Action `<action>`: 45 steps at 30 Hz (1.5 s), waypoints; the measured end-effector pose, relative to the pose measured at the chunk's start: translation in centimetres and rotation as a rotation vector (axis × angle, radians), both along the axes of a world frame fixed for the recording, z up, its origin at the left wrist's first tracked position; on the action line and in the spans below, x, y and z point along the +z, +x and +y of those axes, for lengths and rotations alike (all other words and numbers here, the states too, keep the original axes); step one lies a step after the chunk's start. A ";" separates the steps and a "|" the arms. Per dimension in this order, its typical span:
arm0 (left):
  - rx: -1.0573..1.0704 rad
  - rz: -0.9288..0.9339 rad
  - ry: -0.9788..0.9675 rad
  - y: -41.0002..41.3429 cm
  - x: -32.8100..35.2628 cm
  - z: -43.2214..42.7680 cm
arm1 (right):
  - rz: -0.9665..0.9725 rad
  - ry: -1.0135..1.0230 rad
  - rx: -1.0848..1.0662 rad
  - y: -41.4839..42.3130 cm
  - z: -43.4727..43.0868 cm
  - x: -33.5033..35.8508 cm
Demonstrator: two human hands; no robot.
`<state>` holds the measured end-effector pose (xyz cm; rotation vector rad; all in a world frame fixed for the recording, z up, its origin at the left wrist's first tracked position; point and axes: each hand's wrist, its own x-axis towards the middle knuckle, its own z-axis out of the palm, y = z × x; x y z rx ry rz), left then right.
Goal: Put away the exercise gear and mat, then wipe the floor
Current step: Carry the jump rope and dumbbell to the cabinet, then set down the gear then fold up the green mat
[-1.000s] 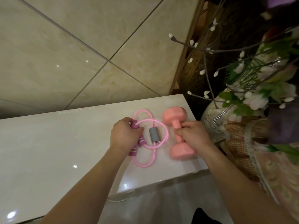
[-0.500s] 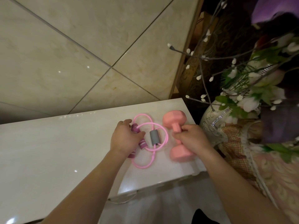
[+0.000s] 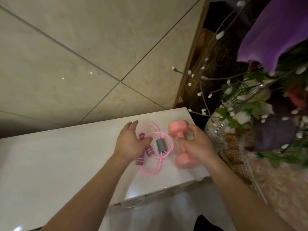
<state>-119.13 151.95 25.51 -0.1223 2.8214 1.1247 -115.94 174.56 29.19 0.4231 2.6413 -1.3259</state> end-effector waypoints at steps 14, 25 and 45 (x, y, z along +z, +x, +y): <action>-0.095 0.110 -0.204 3.4 16.5 -3.9 | -0.037 0.237 0.179 3.0 -5.3 14.7; -0.184 0.113 -0.332 7.4 34.7 -7.7 | 0.074 0.564 0.390 6.0 -8.8 32.2; -0.232 0.165 -0.420 13.2 56.5 -10.9 | 0.218 0.783 0.456 11.3 -10.9 54.8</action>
